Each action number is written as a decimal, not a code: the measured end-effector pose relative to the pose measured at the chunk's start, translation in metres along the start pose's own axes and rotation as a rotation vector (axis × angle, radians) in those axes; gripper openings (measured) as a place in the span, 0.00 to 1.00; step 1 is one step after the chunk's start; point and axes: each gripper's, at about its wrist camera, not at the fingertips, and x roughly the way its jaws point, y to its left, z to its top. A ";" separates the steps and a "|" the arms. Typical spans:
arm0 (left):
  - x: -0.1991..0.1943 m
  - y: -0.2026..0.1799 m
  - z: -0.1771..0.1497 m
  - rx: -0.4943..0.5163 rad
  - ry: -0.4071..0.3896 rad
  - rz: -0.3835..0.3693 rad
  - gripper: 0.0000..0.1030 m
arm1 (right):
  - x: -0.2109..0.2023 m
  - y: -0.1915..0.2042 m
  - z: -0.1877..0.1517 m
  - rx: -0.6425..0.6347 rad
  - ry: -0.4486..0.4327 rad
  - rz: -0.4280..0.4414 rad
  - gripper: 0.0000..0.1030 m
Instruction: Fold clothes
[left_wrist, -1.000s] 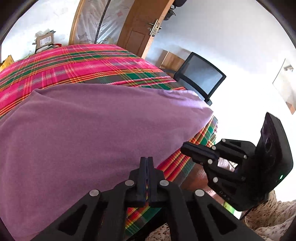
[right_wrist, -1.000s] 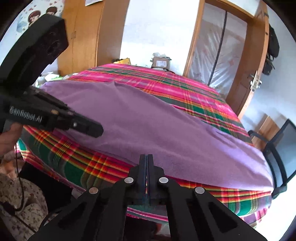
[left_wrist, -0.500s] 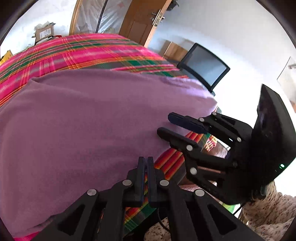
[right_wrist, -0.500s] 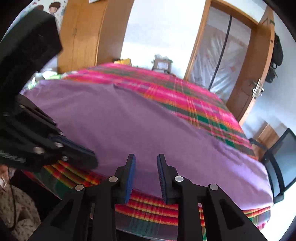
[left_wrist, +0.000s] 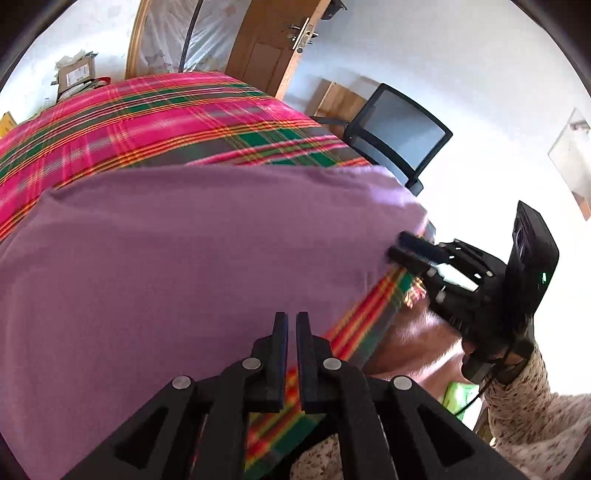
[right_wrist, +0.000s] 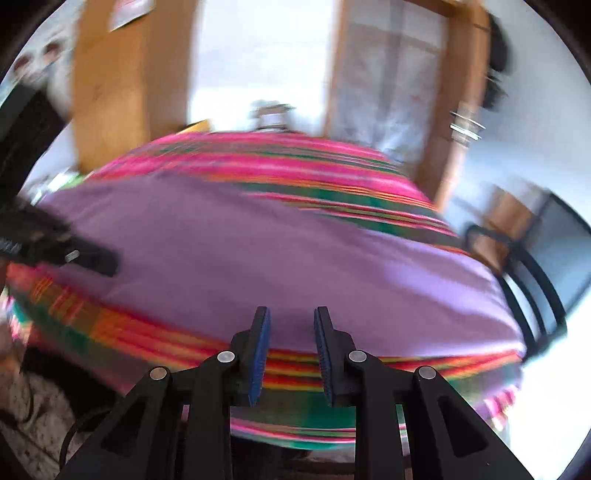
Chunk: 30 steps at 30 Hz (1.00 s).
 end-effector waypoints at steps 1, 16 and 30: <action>0.004 -0.001 0.007 -0.002 0.008 0.003 0.04 | 0.002 -0.017 0.003 0.039 -0.003 -0.035 0.25; 0.069 -0.029 0.076 0.026 0.096 0.012 0.16 | 0.073 -0.131 0.057 0.092 0.051 -0.014 0.34; 0.092 -0.020 0.088 -0.017 0.132 -0.029 0.17 | 0.110 -0.110 0.078 -0.168 0.124 0.219 0.40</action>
